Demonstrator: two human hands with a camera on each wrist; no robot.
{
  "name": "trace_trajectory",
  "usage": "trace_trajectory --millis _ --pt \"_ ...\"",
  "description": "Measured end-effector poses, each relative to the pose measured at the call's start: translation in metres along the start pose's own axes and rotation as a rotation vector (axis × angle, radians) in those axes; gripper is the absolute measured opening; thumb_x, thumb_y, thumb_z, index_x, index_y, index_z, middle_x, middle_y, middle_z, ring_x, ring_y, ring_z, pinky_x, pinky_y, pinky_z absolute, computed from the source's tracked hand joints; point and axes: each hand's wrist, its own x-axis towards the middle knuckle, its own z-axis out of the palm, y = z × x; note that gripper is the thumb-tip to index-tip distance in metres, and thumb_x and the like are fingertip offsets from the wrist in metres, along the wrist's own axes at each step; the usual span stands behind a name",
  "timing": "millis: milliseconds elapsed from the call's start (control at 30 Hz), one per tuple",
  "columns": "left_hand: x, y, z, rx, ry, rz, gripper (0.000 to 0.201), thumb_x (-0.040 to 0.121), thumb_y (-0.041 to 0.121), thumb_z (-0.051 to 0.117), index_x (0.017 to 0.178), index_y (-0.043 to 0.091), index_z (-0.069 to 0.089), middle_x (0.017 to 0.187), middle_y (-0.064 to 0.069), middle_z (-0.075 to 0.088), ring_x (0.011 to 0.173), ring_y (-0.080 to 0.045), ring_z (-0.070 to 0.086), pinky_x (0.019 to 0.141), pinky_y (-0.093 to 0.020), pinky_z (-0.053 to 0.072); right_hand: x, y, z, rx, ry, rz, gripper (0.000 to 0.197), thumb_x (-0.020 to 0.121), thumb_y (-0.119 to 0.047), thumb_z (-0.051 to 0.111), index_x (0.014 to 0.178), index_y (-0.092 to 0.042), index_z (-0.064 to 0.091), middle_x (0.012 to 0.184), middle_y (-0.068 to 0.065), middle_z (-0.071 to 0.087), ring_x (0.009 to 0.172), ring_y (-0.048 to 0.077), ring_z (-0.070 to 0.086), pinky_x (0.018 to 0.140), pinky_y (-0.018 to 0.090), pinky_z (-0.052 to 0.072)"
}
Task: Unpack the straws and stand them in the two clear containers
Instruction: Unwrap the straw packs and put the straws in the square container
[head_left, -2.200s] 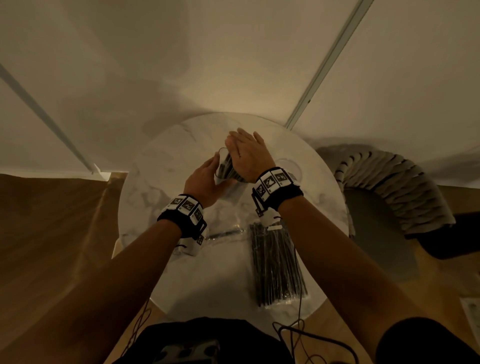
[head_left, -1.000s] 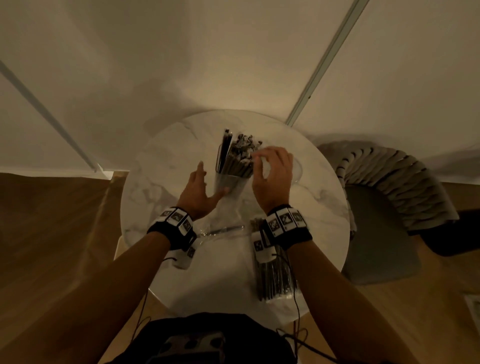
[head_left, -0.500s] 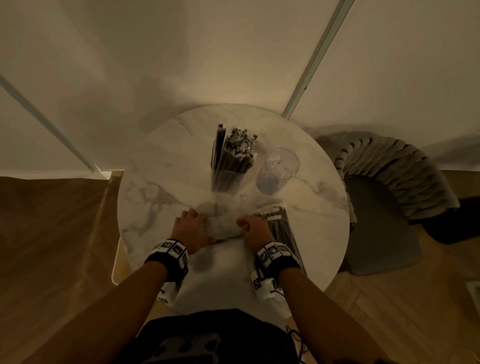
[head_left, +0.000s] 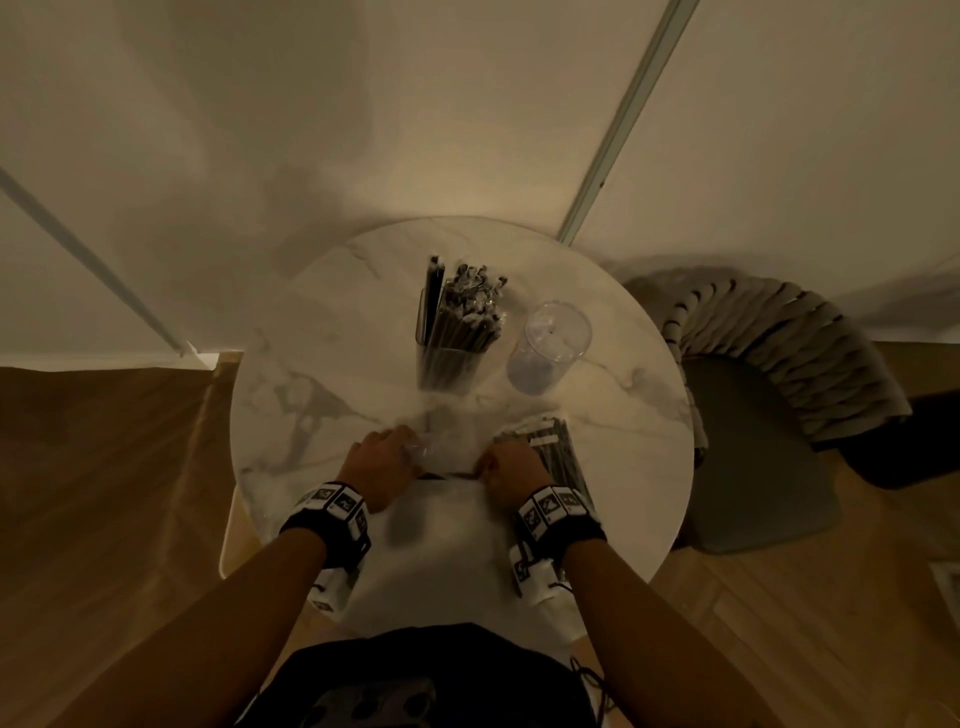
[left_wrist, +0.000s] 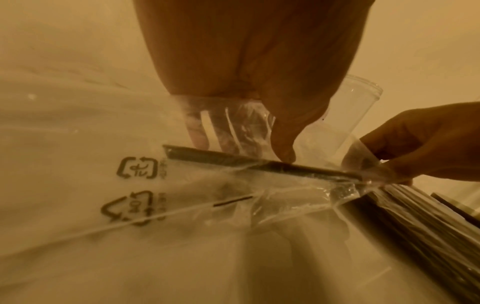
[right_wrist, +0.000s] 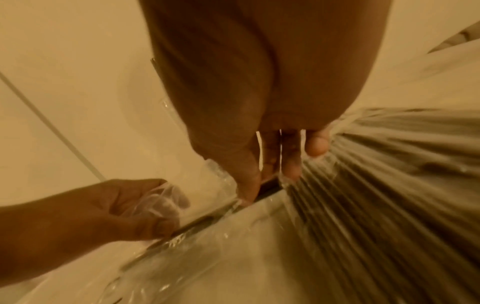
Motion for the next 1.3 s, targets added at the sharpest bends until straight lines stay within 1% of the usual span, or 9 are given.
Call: trace_trajectory --millis 167,367,500,633,800,900,1000,1100,1300 --pt "-0.001 -0.003 -0.002 -0.024 0.063 0.004 0.033 0.091 0.039 0.057 0.122 0.027 0.053 0.122 -0.001 0.058 0.109 -0.027 0.052 0.09 -0.039 0.039 -0.009 0.016 -0.033 0.121 0.163 0.046 0.013 0.088 -0.019 0.063 0.099 -0.021 0.071 0.103 0.003 0.071 0.097 0.022 0.064 0.093 0.035 0.051" --pt "-0.002 -0.002 -0.004 -0.006 0.083 -0.036 0.039 0.09 0.042 0.057 0.125 0.026 0.051 0.121 -0.002 0.058 0.108 -0.026 0.052 0.09 -0.04 0.041 -0.03 0.003 -0.103 0.344 0.463 -0.046 0.012 0.084 -0.017 0.074 0.096 -0.018 0.071 0.086 -0.001 0.071 0.074 0.011 0.063 0.068 0.016 0.052" --pt "-0.001 -0.001 -0.009 0.007 0.033 -0.07 0.046 0.089 0.048 0.056 0.129 0.025 0.048 0.125 -0.004 0.057 0.113 -0.028 0.05 0.095 -0.042 0.041 -0.043 -0.009 -0.143 0.34 0.598 -0.196 0.007 0.085 -0.023 0.076 0.089 -0.022 0.07 0.082 -0.008 0.07 0.073 0.004 0.064 0.069 0.009 0.046" --pt "-0.001 0.001 -0.013 -0.015 0.018 -0.063 0.069 0.081 0.05 0.064 0.14 0.025 0.038 0.135 -0.005 0.049 0.122 -0.029 0.045 0.103 -0.044 0.037 -0.059 -0.026 -0.176 0.354 0.632 -0.295 0.005 0.088 -0.018 0.074 0.09 -0.015 0.07 0.088 -0.008 0.071 0.077 0.003 0.065 0.068 0.005 0.043" --pt "0.003 0.0 -0.031 -0.309 0.115 -0.03 0.081 0.074 0.046 0.063 0.145 0.018 0.038 0.137 -0.01 0.045 0.127 -0.029 0.042 0.108 -0.043 0.037 -0.073 -0.041 -0.202 0.419 0.577 -0.391 0.006 0.089 -0.014 0.072 0.092 -0.013 0.066 0.086 -0.003 0.07 0.073 0.013 0.071 0.066 0.019 0.052" --pt "0.015 0.007 -0.051 -0.513 0.325 -0.012 0.066 0.074 0.031 0.058 0.136 0.01 0.049 0.128 -0.012 0.054 0.115 -0.028 0.054 0.1 -0.046 0.047 -0.078 -0.056 -0.213 0.478 0.6 -0.437 0.009 0.09 -0.016 0.071 0.097 -0.015 0.065 0.089 -0.002 0.071 0.075 0.017 0.071 0.07 0.03 0.057" --pt "0.032 0.024 -0.077 -0.602 0.465 -0.043 0.047 0.087 0.018 0.064 0.132 0.012 0.051 0.124 -0.007 0.059 0.105 -0.023 0.06 0.089 -0.042 0.053 -0.077 -0.079 -0.221 0.579 0.665 -0.535 0.015 0.092 -0.014 0.07 0.105 -0.01 0.064 0.091 0.002 0.071 0.081 0.021 0.072 0.077 0.04 0.059" --pt "0.051 0.038 -0.094 -0.633 0.491 -0.007 0.059 0.09 0.027 0.066 0.143 0.016 0.042 0.134 -0.001 0.054 0.109 -0.014 0.058 0.089 -0.03 0.048 -0.071 -0.105 -0.227 0.619 0.749 -0.619 0.016 0.093 -0.012 0.069 0.105 -0.005 0.063 0.088 0.004 0.07 0.079 0.02 0.071 0.075 0.04 0.059" --pt "0.063 0.054 -0.094 -0.563 0.483 0.042 0.068 0.092 0.039 0.062 0.151 0.021 0.034 0.141 -0.002 0.049 0.113 -0.017 0.059 0.09 -0.026 0.045 -0.041 -0.141 -0.231 0.514 0.894 -0.693 0.01 0.094 -0.013 0.064 0.102 -0.008 0.064 0.086 0.0 0.068 0.079 0.014 0.069 0.075 0.035 0.058"
